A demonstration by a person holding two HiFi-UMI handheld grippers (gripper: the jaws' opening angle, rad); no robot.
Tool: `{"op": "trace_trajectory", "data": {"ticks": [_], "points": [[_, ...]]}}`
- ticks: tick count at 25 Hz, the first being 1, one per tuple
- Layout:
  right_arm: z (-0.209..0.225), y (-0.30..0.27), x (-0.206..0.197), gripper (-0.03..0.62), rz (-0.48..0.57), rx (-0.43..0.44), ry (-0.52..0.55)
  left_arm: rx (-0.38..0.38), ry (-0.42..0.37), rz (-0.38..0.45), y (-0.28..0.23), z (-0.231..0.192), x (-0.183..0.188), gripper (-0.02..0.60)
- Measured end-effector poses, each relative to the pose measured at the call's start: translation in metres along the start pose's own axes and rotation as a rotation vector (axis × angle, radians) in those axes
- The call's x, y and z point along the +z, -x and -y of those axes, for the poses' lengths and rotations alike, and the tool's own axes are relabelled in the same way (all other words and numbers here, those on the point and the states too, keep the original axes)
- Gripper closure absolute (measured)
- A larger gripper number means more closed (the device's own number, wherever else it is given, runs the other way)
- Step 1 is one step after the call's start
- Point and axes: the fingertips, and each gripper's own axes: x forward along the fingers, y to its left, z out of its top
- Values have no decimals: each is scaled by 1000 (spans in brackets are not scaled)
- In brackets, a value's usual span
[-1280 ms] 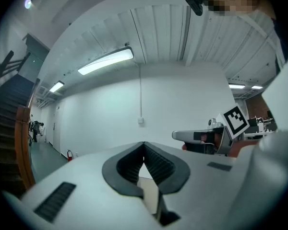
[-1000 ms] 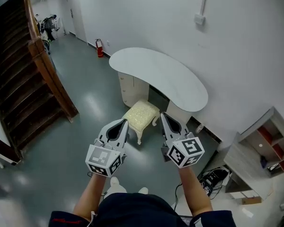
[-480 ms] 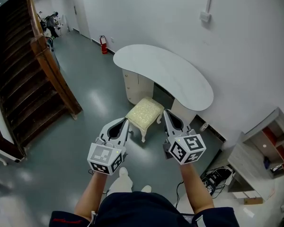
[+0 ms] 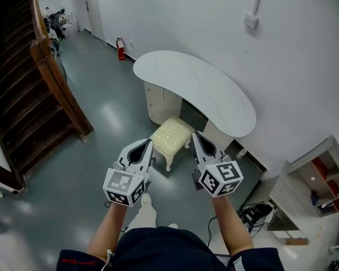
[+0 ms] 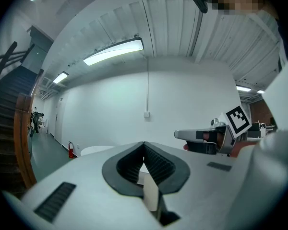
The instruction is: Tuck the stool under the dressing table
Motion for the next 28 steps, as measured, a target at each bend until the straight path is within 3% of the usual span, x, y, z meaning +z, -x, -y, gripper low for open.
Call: {"op": "trace_trajectory", "data": {"ticks": [14,28], "points": [[35,-99,2,585,9,-38,1,-68,38,-10,-78,-72,6,572],[54,-185,-3,585,-21,-135,27,-135,90,-35,-134,-157,-2,574]]}}
